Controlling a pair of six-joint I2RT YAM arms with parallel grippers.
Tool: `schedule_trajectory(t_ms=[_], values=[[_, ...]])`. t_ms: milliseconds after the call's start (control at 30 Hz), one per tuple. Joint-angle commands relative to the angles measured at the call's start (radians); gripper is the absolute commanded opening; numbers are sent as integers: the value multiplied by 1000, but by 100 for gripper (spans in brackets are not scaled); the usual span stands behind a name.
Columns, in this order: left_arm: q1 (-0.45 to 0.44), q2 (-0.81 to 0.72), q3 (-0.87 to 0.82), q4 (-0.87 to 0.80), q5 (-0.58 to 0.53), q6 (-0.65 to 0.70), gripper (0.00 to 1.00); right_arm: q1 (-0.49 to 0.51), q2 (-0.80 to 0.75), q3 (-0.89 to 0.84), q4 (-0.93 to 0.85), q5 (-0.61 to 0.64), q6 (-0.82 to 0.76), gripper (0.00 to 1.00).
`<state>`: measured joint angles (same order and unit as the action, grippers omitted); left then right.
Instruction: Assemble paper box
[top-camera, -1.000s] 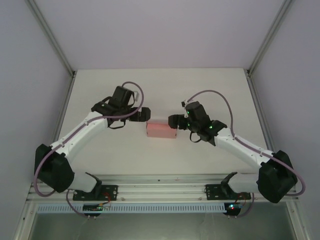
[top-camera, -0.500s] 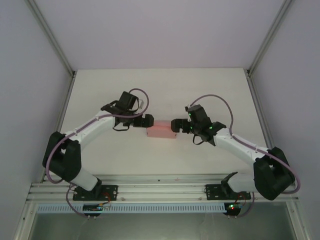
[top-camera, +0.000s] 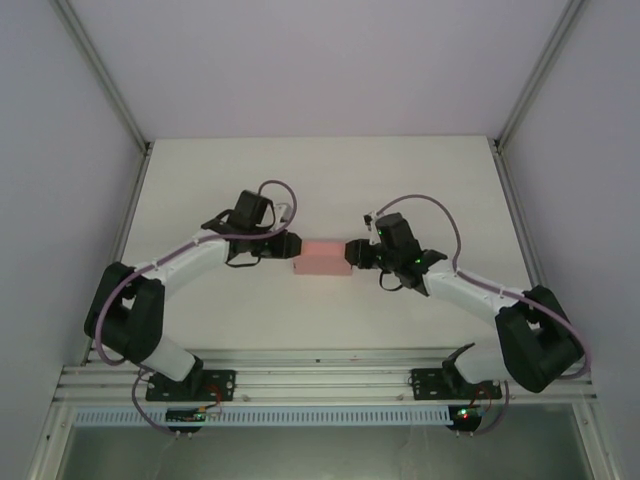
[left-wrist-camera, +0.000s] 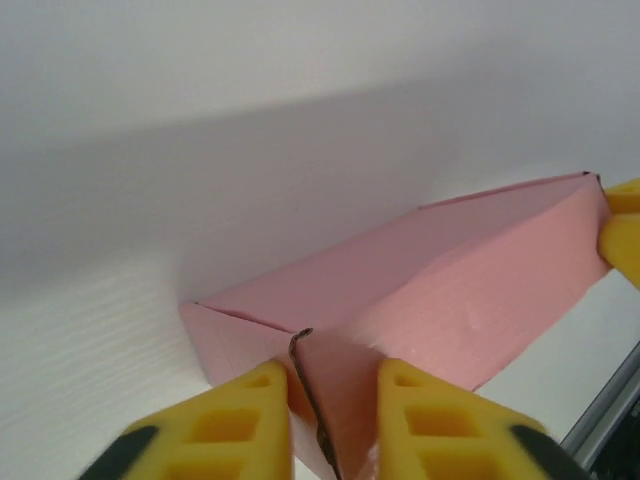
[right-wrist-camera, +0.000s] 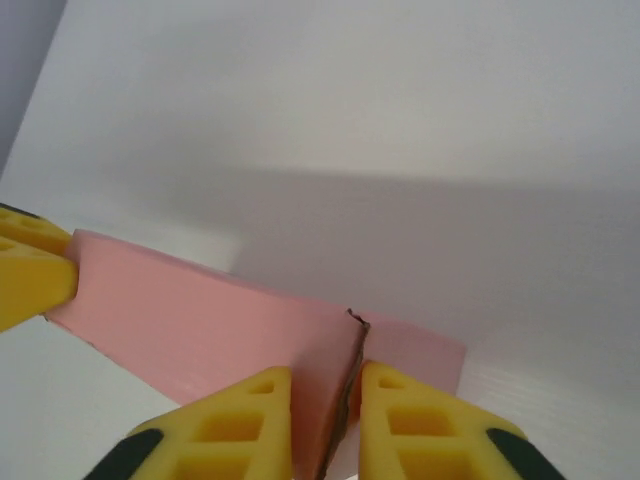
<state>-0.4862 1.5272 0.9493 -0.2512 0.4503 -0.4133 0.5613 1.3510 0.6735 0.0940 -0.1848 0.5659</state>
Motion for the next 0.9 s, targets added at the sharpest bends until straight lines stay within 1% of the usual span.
schedule_trajectory(t_ms=[0,67,167,267,333,367,400,433,467,500,533,567,600,633,667,700,733,767,833,867], values=[[-5,53,-66,-42,9,-2,0,-1,62,-100,-95,7,61,10],[-4,50,-74,-31,18,-2,0,4,51,-130,-50,7,75,6],[-4,37,-81,-18,27,-2,0,6,29,-148,-43,21,104,5],[-3,21,-76,-18,24,-2,0,6,6,-145,-59,20,107,6],[-4,12,-56,-35,13,5,1,6,-6,-125,-81,3,107,10],[-5,8,-39,-46,5,13,9,4,-11,-109,-92,1,107,12],[-4,5,-22,-58,-5,18,20,0,-14,-85,-111,-2,101,17],[-3,1,4,-69,-15,27,30,-3,-19,-53,-137,5,91,20],[-4,-1,30,-84,-31,33,45,-5,-21,-23,-159,10,89,21],[-5,-4,58,-98,-48,41,48,-8,-23,8,-179,10,55,25],[-4,-8,91,-115,-66,51,49,-9,-26,45,-205,13,34,37],[-2,-12,122,-135,-88,57,58,-10,-27,79,-224,16,15,40],[-2,-17,150,-152,-109,62,75,-14,-27,111,-242,17,-1,41],[0,-23,179,-166,-133,69,90,-19,-27,147,-265,19,-23,46],[3,-32,200,-178,-165,73,100,-24,-26,175,-279,19,-47,54],[5,-44,218,-189,-204,77,100,-28,-24,202,-294,21,-71,71],[9,-56,228,-198,-242,79,100,-33,-22,221,-300,19,-92,90],[13,-69,236,-210,-292,74,100,-39,-21,236,-291,-6,-132,99],[32,-102,236,-219,-382,66,100,-50,-13,258,-258,-80,-245,99],[45,-120,228,-220,-424,53,100,-52,-5,267,-251,-133,-328,99]])
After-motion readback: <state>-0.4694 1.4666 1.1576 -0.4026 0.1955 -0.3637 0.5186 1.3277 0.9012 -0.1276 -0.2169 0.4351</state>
